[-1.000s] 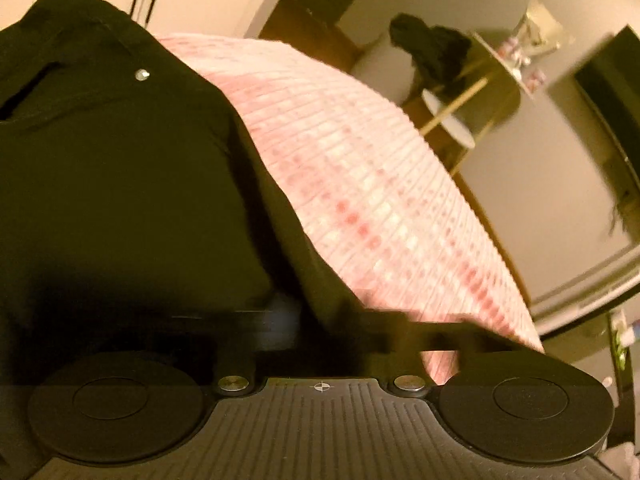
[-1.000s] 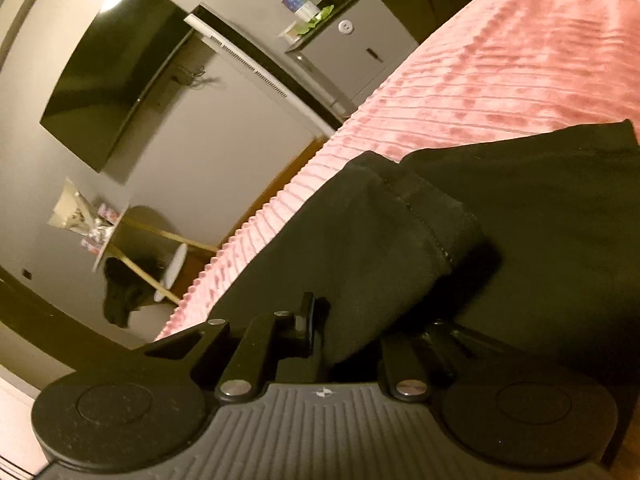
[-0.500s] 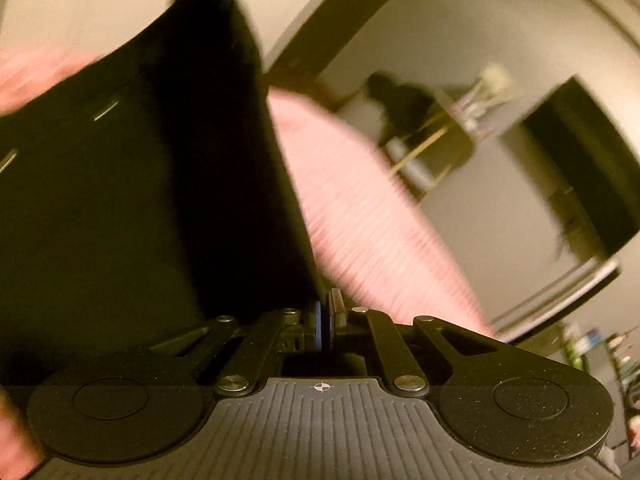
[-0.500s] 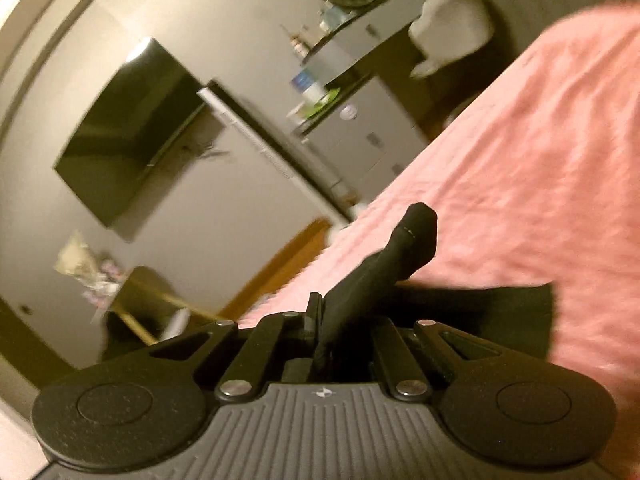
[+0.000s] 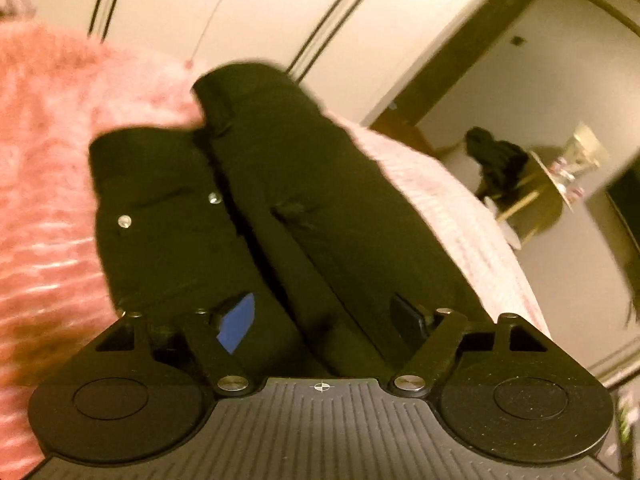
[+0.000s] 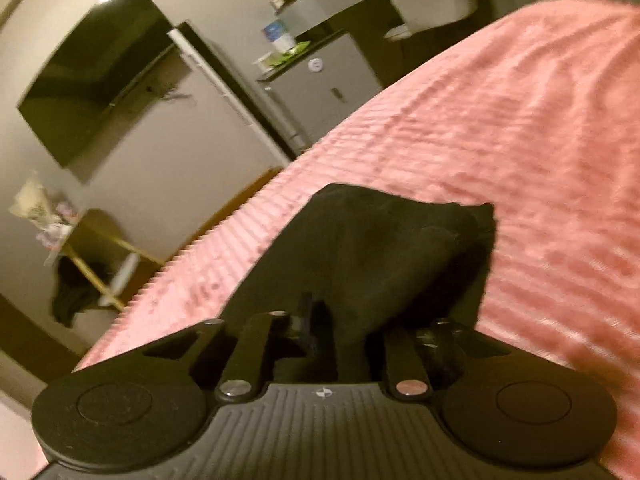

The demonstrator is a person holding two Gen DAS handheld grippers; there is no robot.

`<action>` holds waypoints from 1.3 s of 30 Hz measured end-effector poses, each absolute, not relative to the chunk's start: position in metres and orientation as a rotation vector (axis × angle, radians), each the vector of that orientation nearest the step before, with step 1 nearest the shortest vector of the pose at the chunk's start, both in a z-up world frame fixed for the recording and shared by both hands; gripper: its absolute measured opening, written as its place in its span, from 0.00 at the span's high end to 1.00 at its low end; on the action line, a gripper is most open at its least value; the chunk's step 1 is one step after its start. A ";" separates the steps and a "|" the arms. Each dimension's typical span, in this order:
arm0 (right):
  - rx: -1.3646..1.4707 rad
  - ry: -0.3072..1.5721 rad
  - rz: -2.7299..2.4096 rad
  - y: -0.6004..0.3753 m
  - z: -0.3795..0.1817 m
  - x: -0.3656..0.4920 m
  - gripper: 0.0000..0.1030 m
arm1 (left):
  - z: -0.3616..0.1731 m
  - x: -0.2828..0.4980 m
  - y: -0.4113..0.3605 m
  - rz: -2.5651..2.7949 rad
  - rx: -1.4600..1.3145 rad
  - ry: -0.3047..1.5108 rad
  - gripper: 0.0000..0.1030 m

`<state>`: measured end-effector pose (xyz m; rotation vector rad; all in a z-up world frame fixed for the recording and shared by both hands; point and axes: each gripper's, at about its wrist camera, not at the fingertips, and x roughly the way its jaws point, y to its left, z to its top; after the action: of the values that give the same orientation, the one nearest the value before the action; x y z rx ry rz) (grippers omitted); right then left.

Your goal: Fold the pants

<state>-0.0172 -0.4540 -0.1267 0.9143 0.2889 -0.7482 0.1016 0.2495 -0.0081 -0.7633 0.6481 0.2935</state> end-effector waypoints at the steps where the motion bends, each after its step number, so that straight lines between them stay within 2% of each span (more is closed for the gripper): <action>1: 0.924 0.286 -0.723 -0.454 -0.129 -0.018 0.73 | -0.013 0.108 0.256 0.293 -0.785 0.654 0.24; 3: 0.916 0.290 -0.674 -0.455 -0.130 -0.022 0.67 | -0.018 0.129 0.259 0.303 -0.814 0.658 0.31; 4: 0.908 0.304 -0.643 -0.456 -0.130 -0.021 0.66 | -0.018 0.136 0.259 0.284 -0.817 0.647 0.46; 8: 0.987 0.319 -0.539 -0.467 -0.128 -0.037 0.66 | -0.029 0.136 0.279 0.271 -0.824 0.673 0.68; 9: 1.027 0.316 -0.524 -0.471 -0.129 -0.042 0.71 | -0.028 0.137 0.281 0.281 -0.829 0.680 0.80; 10: 1.057 0.317 -0.519 -0.475 -0.129 -0.045 0.83 | -0.026 0.135 0.284 0.279 -0.843 0.679 0.85; 12: 1.097 0.331 -0.534 -0.480 -0.129 -0.048 0.96 | -0.019 0.126 0.288 0.255 -0.877 0.653 0.89; 16: 1.003 0.355 -0.528 -0.481 -0.101 -0.039 0.97 | 0.009 0.108 0.296 0.166 -0.947 0.563 0.92; 20: 0.973 0.241 -0.428 -0.485 -0.063 -0.039 0.97 | 0.036 0.088 0.300 0.096 -0.966 0.450 0.95; 24: 0.941 0.237 -0.443 -0.495 -0.066 -0.049 0.96 | 0.023 0.047 0.303 0.116 -0.927 0.444 0.96; 26: 0.946 0.364 -0.528 -0.502 -0.087 -0.052 0.92 | -0.003 0.038 0.308 0.162 -0.910 0.529 0.96; 28: 0.985 0.465 -0.597 -0.506 -0.111 -0.057 0.82 | -0.022 0.031 0.309 0.215 -0.879 0.609 0.96; 30: 1.057 0.450 -0.574 -0.506 -0.125 -0.067 0.81 | -0.032 0.030 0.307 0.241 -0.873 0.632 0.95; 32: 1.097 0.418 -0.549 -0.504 -0.127 -0.072 0.77 | -0.030 0.032 0.309 0.237 -0.890 0.609 0.95; 34: 1.116 0.408 -0.516 -0.501 -0.124 -0.072 0.68 | -0.024 0.033 0.310 0.246 -0.873 0.615 0.89; 35: 1.110 0.409 -0.503 -0.500 -0.122 -0.069 0.66 | -0.021 0.040 0.308 0.243 -0.868 0.619 0.85; 36: 1.089 0.414 -0.500 -0.496 -0.119 -0.067 0.67 | -0.020 0.045 0.307 0.242 -0.869 0.623 0.79; 37: 1.056 0.424 -0.501 -0.493 -0.117 -0.063 0.70 | -0.020 0.049 0.306 0.246 -0.874 0.626 0.77; 38: 1.006 0.442 -0.504 -0.489 -0.114 -0.059 0.76 | -0.024 0.052 0.303 0.253 -0.878 0.627 0.78; 39: 0.958 0.457 -0.502 -0.485 -0.110 -0.055 0.91 | -0.025 0.052 0.304 0.261 -0.893 0.622 0.81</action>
<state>-0.0548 -0.4852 -0.1103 0.9576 0.4571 -0.5019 0.0522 0.3044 -0.0249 -0.8935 0.6222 0.2613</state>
